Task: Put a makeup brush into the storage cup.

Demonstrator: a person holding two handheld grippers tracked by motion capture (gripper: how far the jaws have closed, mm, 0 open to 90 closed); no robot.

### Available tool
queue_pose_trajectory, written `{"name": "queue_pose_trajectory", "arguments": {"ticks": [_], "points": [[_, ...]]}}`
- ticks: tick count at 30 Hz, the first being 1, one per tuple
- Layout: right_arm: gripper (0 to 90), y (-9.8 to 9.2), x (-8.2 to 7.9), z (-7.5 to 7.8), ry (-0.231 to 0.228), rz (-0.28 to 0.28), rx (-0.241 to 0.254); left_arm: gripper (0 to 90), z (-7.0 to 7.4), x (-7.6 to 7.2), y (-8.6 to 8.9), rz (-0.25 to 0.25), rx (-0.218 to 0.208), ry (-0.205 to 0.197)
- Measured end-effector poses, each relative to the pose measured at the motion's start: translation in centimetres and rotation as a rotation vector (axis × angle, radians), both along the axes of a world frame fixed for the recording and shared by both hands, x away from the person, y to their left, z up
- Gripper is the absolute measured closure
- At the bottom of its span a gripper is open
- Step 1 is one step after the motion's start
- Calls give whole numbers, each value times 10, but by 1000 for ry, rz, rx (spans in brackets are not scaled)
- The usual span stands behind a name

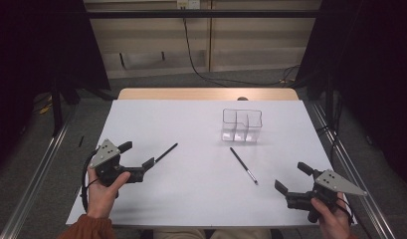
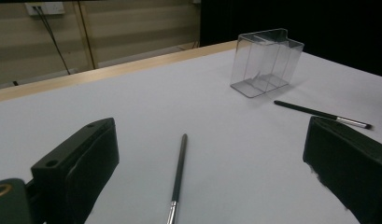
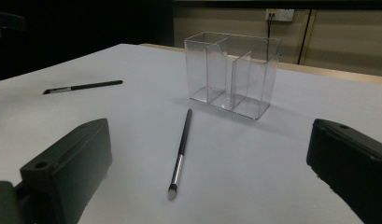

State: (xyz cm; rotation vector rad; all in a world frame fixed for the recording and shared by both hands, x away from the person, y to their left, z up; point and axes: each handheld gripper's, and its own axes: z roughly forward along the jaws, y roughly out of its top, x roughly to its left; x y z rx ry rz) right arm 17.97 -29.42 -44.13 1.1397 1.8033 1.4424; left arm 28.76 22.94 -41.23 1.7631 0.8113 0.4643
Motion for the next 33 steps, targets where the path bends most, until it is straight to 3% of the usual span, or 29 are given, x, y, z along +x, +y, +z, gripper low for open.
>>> {"name": "queue_pose_trajectory", "arguments": {"ticks": [12, 15, 19, 25, 33], "points": [[0, -2, -3, 0, 3, -4, 16, 28, 4, 18, -13, -13, 22, 14], [0, -2, -3, 0, 1, -3, 12, 36, 5, 23, -16, -19, 62, -2], [0, -1, -2, 0, 1, 0, 8, 44, 4, 29, -19, -39, 85, 5], [0, -1, -1, 0, 3, 3, 7, 44, 0, 37, -18, -37, 90, 46], [0, -1, -1, 0, 4, 7, 7, 44, 0, 44, -20, -38, 147, 68]]}}
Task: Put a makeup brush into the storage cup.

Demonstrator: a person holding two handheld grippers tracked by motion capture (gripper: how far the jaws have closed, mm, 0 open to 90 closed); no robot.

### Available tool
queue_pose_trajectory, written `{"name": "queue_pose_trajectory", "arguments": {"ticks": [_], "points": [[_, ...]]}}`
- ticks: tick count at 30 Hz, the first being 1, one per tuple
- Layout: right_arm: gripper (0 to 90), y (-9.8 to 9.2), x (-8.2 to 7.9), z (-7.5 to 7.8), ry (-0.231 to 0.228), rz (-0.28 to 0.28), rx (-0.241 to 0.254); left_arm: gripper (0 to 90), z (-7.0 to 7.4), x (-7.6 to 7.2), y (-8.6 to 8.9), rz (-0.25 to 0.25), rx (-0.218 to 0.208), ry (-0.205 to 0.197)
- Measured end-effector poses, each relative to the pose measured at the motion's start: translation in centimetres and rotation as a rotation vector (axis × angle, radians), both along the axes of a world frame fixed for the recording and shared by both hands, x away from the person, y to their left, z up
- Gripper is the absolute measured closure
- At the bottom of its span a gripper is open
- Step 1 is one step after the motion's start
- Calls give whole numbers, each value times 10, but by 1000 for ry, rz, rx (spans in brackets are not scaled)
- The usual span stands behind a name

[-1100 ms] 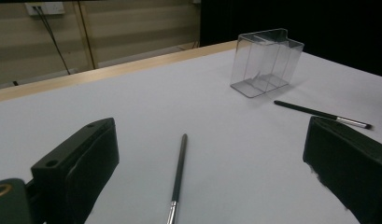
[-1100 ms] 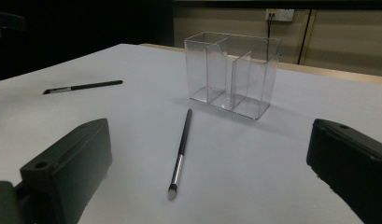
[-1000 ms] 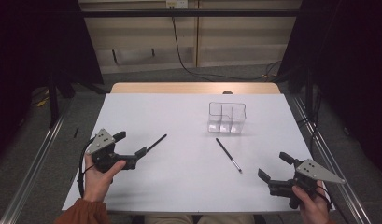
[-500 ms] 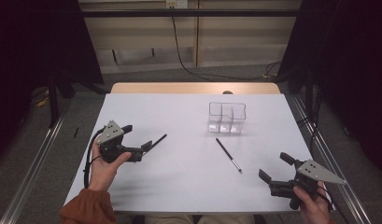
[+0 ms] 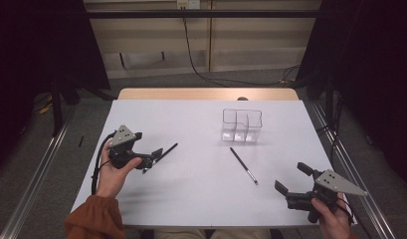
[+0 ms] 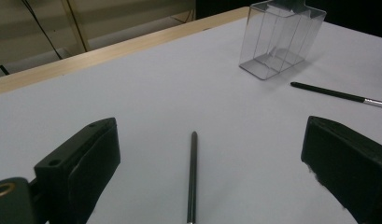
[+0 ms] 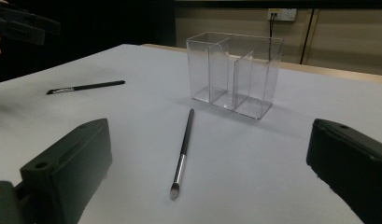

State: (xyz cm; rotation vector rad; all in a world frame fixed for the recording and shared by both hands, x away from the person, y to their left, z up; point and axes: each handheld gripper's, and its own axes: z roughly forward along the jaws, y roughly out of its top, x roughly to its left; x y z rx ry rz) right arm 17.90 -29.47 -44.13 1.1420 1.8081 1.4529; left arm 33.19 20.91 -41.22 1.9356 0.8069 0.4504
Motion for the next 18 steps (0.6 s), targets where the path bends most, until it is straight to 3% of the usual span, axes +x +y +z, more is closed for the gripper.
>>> {"name": "queue_pose_trajectory", "arguments": {"ticks": [6, 18], "points": [[0, 0, 0, 0, -2, 1, -3, 50, -1, 6, -1, -4, 24, 44], [0, 0, 0, 0, 0, 1, -3, 50, -4, 16, -1, -11, 122, 138]]}}
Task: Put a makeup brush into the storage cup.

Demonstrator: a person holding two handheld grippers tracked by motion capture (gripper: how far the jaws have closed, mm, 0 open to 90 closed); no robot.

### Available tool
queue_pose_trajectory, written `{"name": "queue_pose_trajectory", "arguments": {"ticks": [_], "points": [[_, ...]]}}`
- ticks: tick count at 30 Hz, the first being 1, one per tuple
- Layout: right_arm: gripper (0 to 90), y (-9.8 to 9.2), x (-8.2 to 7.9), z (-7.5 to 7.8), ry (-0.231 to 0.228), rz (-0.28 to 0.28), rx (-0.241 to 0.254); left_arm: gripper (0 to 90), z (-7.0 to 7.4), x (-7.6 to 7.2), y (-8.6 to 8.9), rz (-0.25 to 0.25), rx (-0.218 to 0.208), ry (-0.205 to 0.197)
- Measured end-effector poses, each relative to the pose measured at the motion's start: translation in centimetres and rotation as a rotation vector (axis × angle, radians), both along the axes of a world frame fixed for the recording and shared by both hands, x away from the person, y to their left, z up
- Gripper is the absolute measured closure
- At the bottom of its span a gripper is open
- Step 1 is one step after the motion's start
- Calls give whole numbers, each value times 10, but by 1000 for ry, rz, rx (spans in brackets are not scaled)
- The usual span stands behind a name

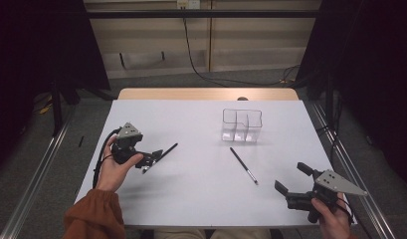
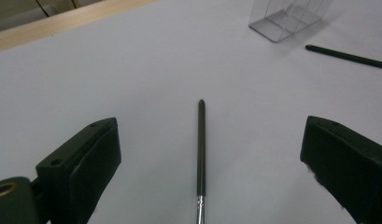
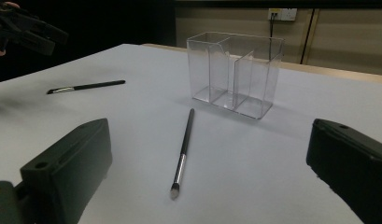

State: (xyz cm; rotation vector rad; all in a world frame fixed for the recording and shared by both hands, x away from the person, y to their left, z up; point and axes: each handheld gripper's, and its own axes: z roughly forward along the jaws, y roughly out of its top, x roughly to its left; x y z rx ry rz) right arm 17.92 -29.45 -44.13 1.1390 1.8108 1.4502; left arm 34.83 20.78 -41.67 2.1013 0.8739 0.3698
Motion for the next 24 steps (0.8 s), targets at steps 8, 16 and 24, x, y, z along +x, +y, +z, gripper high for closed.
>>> {"name": "queue_pose_trajectory", "arguments": {"ticks": [8, 16, 24], "points": [[0, 0, 0, 0, 1, 2, 0, 82, -3, 8, 0, -20, 74, 79], [0, 1, 0, 0, 4, 7, -2, 75, -5, 14, -6, -29, 132, 140], [0, 2, 1, -1, 7, 12, -1, 69, -9, 21, -8, -38, 215, 188]]}}
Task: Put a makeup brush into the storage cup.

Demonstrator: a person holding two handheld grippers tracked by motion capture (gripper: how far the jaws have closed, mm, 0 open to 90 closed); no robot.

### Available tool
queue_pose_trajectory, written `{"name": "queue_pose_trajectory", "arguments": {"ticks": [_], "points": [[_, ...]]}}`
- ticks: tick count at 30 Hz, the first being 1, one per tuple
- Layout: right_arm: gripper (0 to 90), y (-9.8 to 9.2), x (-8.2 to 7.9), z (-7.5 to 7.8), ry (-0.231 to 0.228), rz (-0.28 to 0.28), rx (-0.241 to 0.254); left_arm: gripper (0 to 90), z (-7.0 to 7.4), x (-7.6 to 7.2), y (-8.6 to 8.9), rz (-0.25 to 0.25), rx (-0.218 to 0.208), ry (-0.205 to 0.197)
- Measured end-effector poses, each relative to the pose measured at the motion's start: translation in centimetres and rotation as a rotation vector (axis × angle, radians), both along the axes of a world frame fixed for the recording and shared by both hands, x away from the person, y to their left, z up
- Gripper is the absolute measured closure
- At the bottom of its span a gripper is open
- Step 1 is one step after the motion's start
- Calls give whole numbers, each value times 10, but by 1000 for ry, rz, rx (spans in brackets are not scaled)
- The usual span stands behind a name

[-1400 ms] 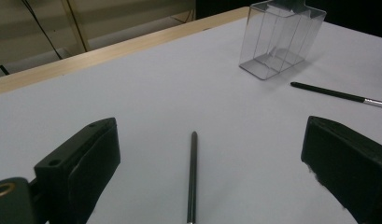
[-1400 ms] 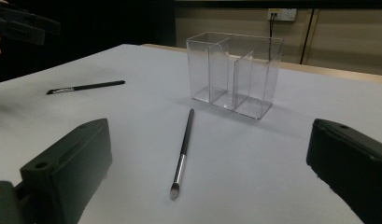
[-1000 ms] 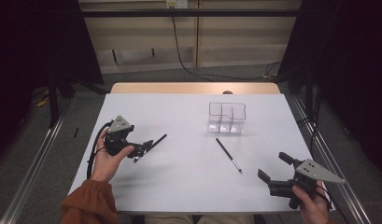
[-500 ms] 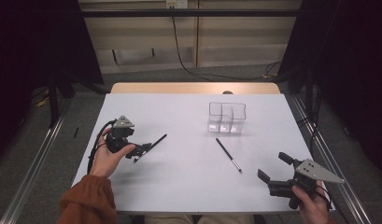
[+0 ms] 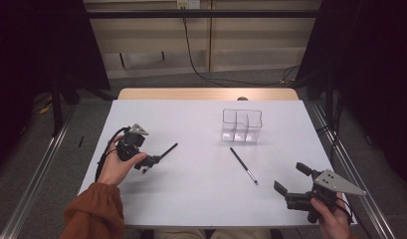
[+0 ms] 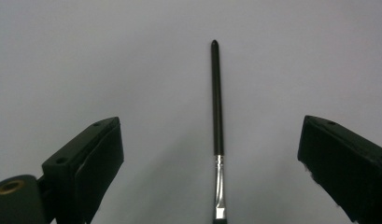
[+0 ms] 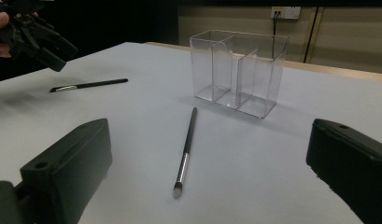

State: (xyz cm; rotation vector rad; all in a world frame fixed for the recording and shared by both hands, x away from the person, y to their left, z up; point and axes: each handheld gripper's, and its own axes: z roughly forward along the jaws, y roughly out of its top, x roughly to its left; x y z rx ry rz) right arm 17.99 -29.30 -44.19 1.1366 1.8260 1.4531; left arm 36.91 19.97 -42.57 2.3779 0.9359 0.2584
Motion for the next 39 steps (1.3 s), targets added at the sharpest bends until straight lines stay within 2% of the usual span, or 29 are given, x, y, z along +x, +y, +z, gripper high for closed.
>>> {"name": "queue_pose_trajectory", "arguments": {"ticks": [2, 4, 5, 8, 11, 12, 15, 17, 19, 21, 23, 24, 26, 29, 30, 34, 39], "points": [[0, 0, 0, 0, -2, 1, 0, 66, 1, 3, -2, -9, 30, 33], [0, 0, 0, 0, -2, 3, -1, 58, 3, 5, -4, -8, 46, 36], [0, 0, 0, 0, 0, 3, -2, 58, 3, 6, -4, -22, 58, 51], [0, 0, 0, 0, 0, 4, -4, 51, 2, 8, -8, -42, 114, 67], [0, 0, 0, 0, -1, 8, -5, 53, 1, 11, -10, -36, 133, 84], [0, 0, 0, 0, -2, 9, -5, 57, 0, 12, -11, -36, 141, 105], [0, 0, 0, 0, -1, 8, -5, 83, -4, 17, -13, -41, 194, 130], [0, 0, 0, 0, -3, 9, -5, 110, -6, 19, -14, -46, 198, 149], [0, 0, 1, -1, 0, 11, -5, 192, -6, 21, -16, -61, 213, 162], [0, 1, 1, -1, 2, 9, -2, 215, -5, 22, -17, -58, 201, 153], [0, 1, 1, -1, 2, 10, -3, 244, -7, 22, -18, -73, 213, 167], [0, 1, 1, -1, 2, 10, -3, 285, -8, 22, -19, -76, 225, 179], [0, 0, 0, -1, 1, 12, -6, 300, -11, 22, -20, -73, 244, 192], [0, 0, 0, -1, 2, 13, -6, 370, -14, 24, -21, -85, 244, 229], [0, 0, 0, -1, 2, 13, -6, 391, -15, 25, -21, -72, 252, 240], [0, 0, 1, -1, 3, 13, -5, 394, -19, 25, -23, -66, 275, 275], [0, 0, 1, -1, 4, 13, -7, 424, -20, 25, -25, -65, 302, 263]]}}
